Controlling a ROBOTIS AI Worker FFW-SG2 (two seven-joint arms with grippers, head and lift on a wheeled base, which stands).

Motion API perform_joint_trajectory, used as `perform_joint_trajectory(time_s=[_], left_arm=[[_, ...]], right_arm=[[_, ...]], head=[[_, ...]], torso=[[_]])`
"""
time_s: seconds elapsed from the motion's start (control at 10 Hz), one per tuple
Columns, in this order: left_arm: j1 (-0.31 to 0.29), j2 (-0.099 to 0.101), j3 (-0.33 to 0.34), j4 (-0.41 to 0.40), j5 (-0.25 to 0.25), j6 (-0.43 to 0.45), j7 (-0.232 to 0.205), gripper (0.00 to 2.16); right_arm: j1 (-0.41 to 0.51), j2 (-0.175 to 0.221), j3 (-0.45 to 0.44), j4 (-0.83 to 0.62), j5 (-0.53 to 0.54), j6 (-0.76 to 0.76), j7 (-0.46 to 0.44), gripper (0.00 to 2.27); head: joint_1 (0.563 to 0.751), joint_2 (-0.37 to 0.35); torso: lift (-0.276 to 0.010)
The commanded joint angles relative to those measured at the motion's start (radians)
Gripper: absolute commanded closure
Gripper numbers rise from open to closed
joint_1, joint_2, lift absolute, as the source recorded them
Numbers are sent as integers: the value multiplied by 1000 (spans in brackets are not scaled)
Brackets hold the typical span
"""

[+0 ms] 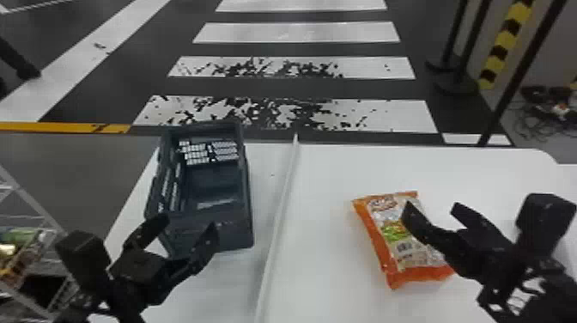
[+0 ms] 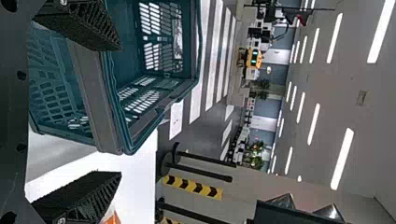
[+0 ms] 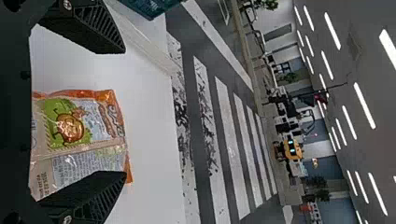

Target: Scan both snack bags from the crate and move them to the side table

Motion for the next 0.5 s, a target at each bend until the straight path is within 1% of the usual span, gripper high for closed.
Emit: perform_joint_trajectory(time_s=[0.0, 0.1, 0.2, 0.3, 0.4], left_arm=[[1, -3, 0, 0, 0, 2, 0, 39], [1, -4, 0, 2, -2, -1, 0, 39], [1, -6, 0, 3, -2, 2, 0, 39], [1, -7, 0, 5, -2, -1, 0, 39], [1, -7, 0, 8, -2, -1, 0, 39]], right_arm=[[-22, 21, 4, 66, -6, -103, -33, 66], [-34, 24, 9, 108, -6, -167, -50, 66], [-45, 25, 12, 138, -6, -186, -52, 87], [-54, 25, 17, 165, -6, -195, -52, 157], [-68, 25, 23, 189, -4, -195, -50, 356]], head=[[695, 79], [695, 67], [695, 58], [695, 56], [695, 55]], torso=[[-99], [-99], [-99], [-99], [-99]])
